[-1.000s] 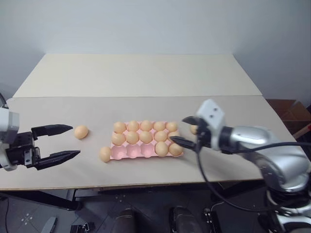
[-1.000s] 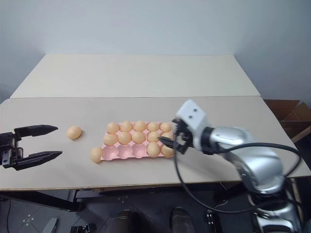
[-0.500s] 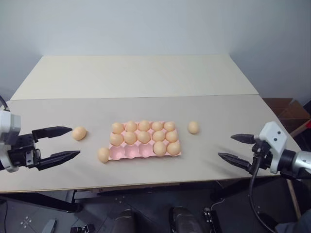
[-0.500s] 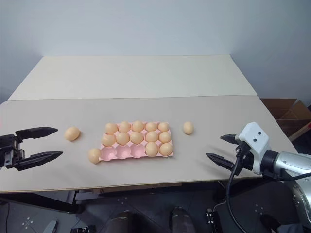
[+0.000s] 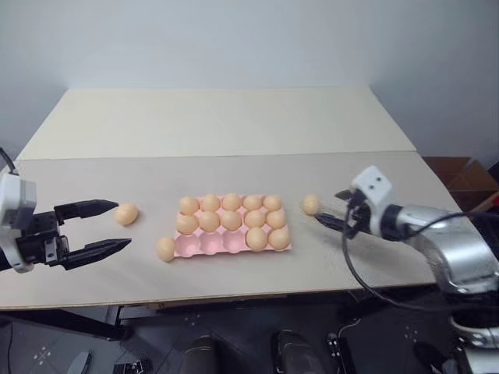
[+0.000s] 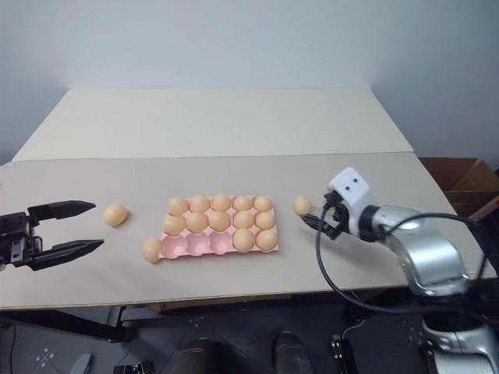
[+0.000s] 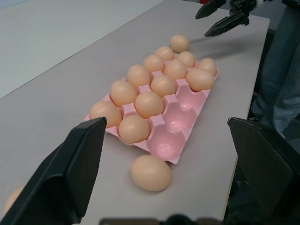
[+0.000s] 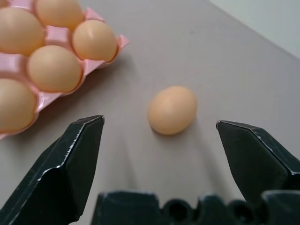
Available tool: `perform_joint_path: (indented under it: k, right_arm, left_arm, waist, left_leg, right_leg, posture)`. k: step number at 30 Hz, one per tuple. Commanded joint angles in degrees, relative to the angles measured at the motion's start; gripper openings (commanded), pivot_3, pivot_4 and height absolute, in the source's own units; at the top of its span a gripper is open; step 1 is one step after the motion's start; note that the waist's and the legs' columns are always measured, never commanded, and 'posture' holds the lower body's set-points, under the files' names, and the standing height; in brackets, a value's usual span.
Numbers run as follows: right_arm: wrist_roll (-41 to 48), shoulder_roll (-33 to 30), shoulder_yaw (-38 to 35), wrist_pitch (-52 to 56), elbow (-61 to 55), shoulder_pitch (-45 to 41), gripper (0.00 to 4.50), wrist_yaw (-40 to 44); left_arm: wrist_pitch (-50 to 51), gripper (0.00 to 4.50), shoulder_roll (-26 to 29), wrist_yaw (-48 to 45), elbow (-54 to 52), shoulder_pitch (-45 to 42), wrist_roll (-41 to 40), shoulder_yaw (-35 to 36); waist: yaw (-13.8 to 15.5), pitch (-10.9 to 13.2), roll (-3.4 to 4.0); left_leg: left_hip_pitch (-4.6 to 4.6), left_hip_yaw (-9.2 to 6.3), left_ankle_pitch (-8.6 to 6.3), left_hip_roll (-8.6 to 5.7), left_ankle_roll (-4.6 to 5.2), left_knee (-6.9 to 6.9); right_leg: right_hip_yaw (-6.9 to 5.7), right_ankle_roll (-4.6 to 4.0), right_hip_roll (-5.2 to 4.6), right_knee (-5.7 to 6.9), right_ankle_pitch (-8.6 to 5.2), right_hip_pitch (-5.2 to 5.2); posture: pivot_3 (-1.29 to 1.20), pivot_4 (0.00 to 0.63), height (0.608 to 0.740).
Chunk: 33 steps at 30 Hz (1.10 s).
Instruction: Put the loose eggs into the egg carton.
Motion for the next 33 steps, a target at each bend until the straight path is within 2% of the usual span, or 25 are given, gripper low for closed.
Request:
perform_joint_path:
  k: [1, 9, 13, 15, 17, 23, 26, 29, 33]
  right_arm:
    - [-3.8, 2.4, 3.2, 1.0, 5.4, -5.6, 4.47, -3.0]
    - [-7.9, 8.1, 7.1, -0.3, 16.1, -11.2, 4.47, -4.4]
    - [-9.8, 10.2, 7.4, -2.5, 20.2, -12.8, 3.19, -5.2]
    - [-9.6, 10.5, 6.5, -2.1, 18.7, -12.7, 2.50, -5.1]
    - [-8.7, 10.1, 5.5, -1.0, 15.2, -12.0, 2.01, -4.3]
    - [-1.3, 7.2, 2.3, 5.7, -7.0, -8.6, 1.94, 0.4]
    - [3.0, 7.8, 4.8, 8.5, -16.3, -7.9, 1.94, 2.5]
    - [4.2, 10.8, 10.0, 9.1, -20.0, -7.5, 1.94, 1.9]
    - [1.0, 15.8, 17.5, 7.9, -17.4, -7.7, 1.94, -1.9]
  left_arm:
    - [-0.4, 4.50, 0.4, 0.1, -1.0, 0.4, -0.4, 2.0]
    - [-0.6, 4.50, 0.2, 0.6, -1.4, 1.2, -0.5, 2.4]
    - [-0.8, 4.50, 0.3, 0.6, -1.4, 1.1, -0.5, 2.3]
    - [-0.9, 4.50, 0.5, 0.4, -1.4, 1.1, -0.5, 2.5]
    - [-0.8, 4.50, 0.5, 0.3, -1.5, 1.3, -0.5, 2.8]
    - [-0.7, 4.50, 0.7, -0.2, -1.7, 2.7, -0.4, 4.6]
    - [-0.6, 4.50, 0.8, -0.5, -1.7, 3.6, -0.3, 5.4]
    - [-0.6, 4.50, 0.8, -0.4, -1.6, 3.7, -0.2, 5.5]
    - [-0.6, 4.50, 0.6, 0.1, -1.7, 3.5, -0.2, 5.5]
  waist:
    - [0.0, 0.0, 0.00]
    - [-0.1, 0.0, 0.00]
    - [-0.2, 0.0, 0.00]
    - [-0.2, 0.0, 0.00]
    - [-0.2, 0.0, 0.00]
    - [-0.1, 0.0, 0.01]
    - [-0.3, 0.0, 0.01]
    - [-0.4, 0.0, 0.01]
    - [-0.3, 0.0, 0.00]
  left_leg:
    - [-0.05, 0.03, 0.00, 0.00, 0.00, 0.00]
    - [-0.19, 0.06, 0.02, -0.01, -0.01, 0.00]
    - [-0.12, 0.06, 0.02, 0.02, -0.01, 0.00]
    - [-0.15, 0.06, 0.02, 0.01, -0.01, 0.00]
    - [-0.17, 0.07, 0.02, 0.01, -0.01, 0.00]
    - [-0.17, 0.06, 0.02, 0.03, -0.01, 0.00]
    - [-0.11, 0.08, 0.02, 0.06, -0.01, 0.00]
    - [-0.04, 0.07, 0.02, 0.10, -0.01, 0.00]
    - [-0.04, 0.08, 0.03, 0.08, -0.03, 0.00]
  right_leg:
    - [0.02, 0.06, 0.00, 0.01, 0.04, -0.07]
    - [0.04, 0.10, 0.00, 0.05, 0.10, -0.23]
    - [0.05, 0.08, 0.04, 0.14, 0.09, -0.23]
    - [0.06, 0.09, 0.03, 0.13, 0.09, -0.25]
    - [0.06, 0.09, 0.02, 0.12, 0.10, -0.26]
    - [0.06, 0.10, 0.02, 0.16, 0.09, -0.29]
    - [0.06, 0.10, 0.04, 0.16, 0.10, -0.26]
    - [0.05, 0.07, 0.07, 0.18, 0.08, -0.23]
    - [0.05, 0.05, 0.04, 0.19, 0.07, -0.22]
  posture:
    - [0.00, 0.150, 0.740]
    - [0.00, 0.150, 0.740]
    - [0.00, 0.150, 0.740]
    - [0.00, 0.150, 0.740]
    - [0.00, 0.150, 0.740]
    - [0.00, 0.150, 0.740]
    - [0.00, 0.150, 0.740]
    - [0.00, 0.150, 0.740]
    - [0.00, 0.150, 0.740]
